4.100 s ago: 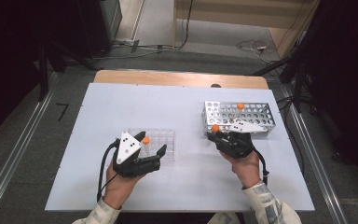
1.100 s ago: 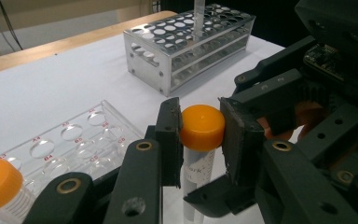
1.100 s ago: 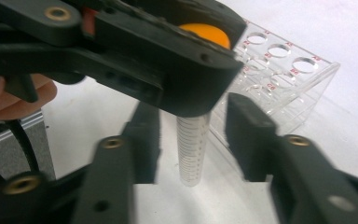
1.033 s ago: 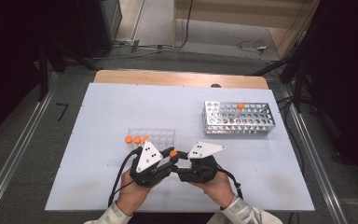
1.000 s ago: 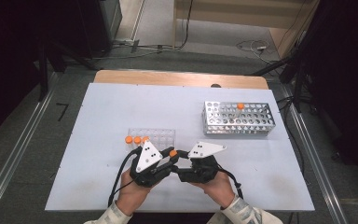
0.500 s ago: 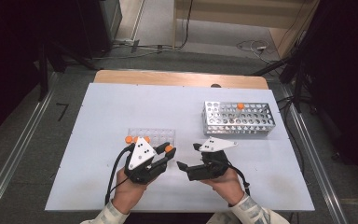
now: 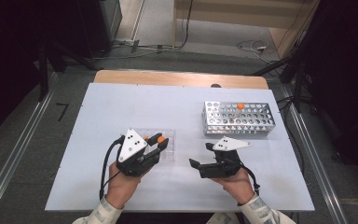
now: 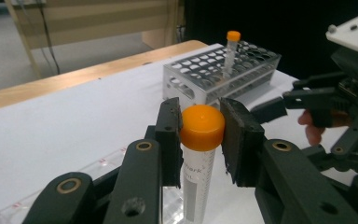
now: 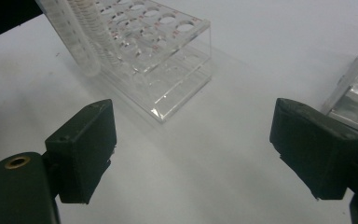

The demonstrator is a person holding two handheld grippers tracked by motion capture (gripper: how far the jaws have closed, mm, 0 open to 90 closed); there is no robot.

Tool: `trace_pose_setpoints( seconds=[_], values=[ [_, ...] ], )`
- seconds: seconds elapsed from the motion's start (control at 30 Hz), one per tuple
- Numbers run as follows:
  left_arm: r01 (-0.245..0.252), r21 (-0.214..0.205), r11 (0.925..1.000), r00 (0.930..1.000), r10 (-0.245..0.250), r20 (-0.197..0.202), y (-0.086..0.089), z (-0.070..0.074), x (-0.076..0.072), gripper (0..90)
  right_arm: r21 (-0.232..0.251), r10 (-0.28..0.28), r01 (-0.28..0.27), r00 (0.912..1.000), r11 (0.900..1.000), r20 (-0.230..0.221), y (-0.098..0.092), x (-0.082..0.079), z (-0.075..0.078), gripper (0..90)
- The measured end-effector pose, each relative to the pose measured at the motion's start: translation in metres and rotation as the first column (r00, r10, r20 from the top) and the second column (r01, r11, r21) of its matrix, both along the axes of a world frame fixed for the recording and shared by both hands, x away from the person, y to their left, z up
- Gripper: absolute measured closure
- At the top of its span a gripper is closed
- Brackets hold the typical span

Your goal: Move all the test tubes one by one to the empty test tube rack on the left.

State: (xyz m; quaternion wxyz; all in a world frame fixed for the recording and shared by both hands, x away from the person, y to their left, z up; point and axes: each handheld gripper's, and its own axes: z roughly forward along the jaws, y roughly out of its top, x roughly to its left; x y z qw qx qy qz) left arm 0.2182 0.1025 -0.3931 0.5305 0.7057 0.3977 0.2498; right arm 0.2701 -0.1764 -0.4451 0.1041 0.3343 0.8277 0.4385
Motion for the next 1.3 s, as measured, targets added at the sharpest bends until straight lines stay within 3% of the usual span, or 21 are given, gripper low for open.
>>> trace_pose_setpoints(
  seconds=[0.87, 1.3],
  values=[
    [-0.071, -0.005, 0.9974, 0.9974, 0.071, 0.006, 0.014, 0.003, 0.015, 70.0, 0.004, -0.011, 0.011, 0.9999, 0.9999, -0.002, 0.000, -0.001, -0.004, 15.2],
    [-0.096, 0.022, 0.9951, 0.9950, 0.095, 0.029, 0.012, 0.000, 0.019, 70.0, 0.005, -0.014, 0.014, 0.9999, 0.9999, 0.002, 0.000, -0.001, -0.005, 15.2]
  ],
)
